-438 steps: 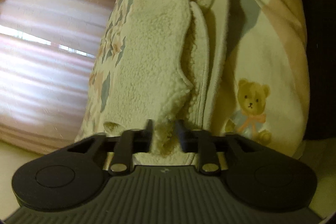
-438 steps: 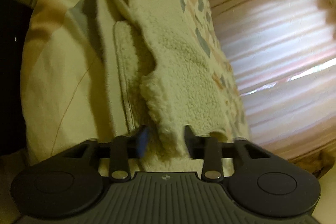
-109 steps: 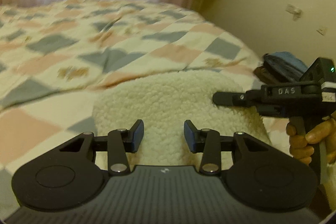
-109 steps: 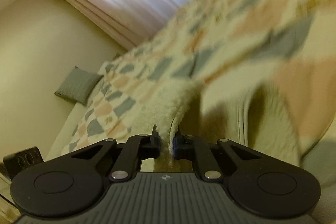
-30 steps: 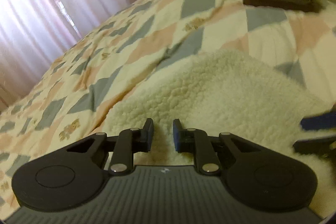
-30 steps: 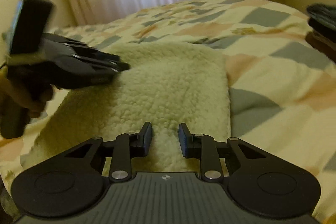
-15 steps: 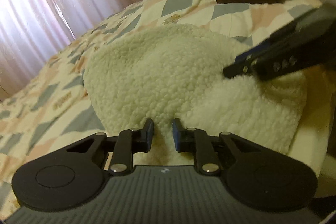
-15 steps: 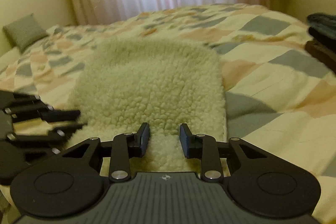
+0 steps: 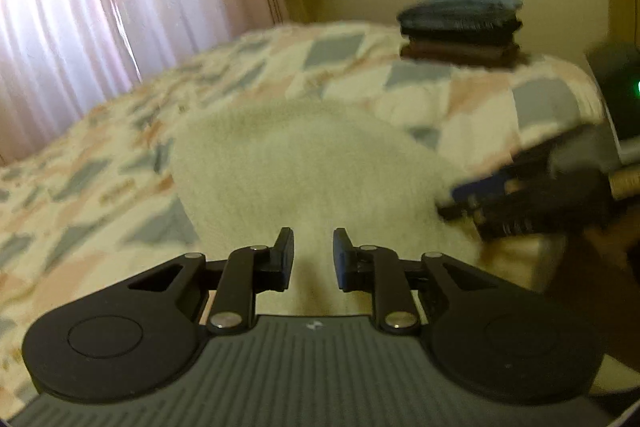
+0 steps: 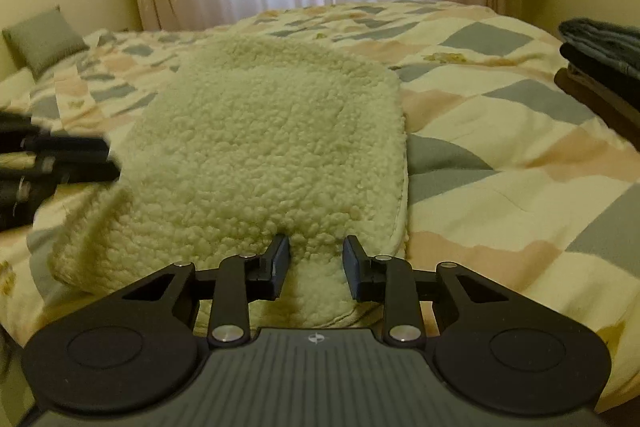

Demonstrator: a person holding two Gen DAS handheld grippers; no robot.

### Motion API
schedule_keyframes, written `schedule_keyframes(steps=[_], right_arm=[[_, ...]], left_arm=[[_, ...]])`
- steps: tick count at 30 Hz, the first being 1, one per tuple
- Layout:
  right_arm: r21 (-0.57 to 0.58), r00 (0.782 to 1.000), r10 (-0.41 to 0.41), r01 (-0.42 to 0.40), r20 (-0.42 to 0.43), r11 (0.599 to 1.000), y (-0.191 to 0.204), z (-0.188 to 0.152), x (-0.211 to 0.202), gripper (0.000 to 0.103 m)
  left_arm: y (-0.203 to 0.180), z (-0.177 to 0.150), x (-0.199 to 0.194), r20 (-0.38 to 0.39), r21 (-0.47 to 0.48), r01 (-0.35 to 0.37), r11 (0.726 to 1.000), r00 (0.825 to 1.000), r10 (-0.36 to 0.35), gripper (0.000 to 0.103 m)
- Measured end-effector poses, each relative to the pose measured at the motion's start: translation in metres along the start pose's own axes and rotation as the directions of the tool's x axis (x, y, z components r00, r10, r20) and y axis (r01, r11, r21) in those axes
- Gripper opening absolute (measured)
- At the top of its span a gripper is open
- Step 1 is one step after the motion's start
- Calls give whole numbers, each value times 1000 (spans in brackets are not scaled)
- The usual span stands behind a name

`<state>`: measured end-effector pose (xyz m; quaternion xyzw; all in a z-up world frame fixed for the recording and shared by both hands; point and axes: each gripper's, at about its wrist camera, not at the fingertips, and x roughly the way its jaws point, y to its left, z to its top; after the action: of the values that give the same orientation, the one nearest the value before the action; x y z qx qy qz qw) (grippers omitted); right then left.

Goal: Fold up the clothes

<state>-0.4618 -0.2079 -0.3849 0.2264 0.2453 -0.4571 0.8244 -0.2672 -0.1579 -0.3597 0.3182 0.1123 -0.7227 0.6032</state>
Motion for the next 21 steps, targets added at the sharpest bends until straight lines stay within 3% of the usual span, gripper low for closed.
schedule_keyframes(steps=[2, 5, 8, 11, 14, 17, 19, 21], right_arm=[[-8, 1000, -6, 6, 3, 1000, 2, 0, -3, 30], [-19, 1000, -15, 16, 7, 1000, 6, -1, -8, 30], [-31, 1000, -25, 25, 11, 999, 10, -2, -12, 31], [-43, 999, -34, 34, 16, 999, 14, -2, -17, 31], [-61, 998, -57, 55, -26, 997, 16, -6, -11, 38], [8, 999, -38, 38, -26, 999, 11, -5, -16, 38], [46, 1000, -17, 17, -9, 999, 9, -1, -28, 39], [66, 1000, -5, 5, 8, 998, 10, 4, -41, 41]], left_arm=[[-1, -16, 18, -66, -25, -1, 1000, 998, 0, 18], [-2, -20, 30, -93, -73, -13, 997, 996, 6, 18], [-6, -5, 16, -91, -60, -46, 997, 995, 41, 18], [-3, -2, -1, -83, -103, -39, 994, 996, 31, 19], [-2, -8, 6, -146, -146, -63, 987, 988, 41, 22], [-5, -6, 5, -193, -182, -99, 978, 979, 63, 22], [-10, 1, -5, -200, -182, -132, 974, 975, 94, 32], [-13, 5, -14, -209, -190, -146, 971, 972, 105, 33]])
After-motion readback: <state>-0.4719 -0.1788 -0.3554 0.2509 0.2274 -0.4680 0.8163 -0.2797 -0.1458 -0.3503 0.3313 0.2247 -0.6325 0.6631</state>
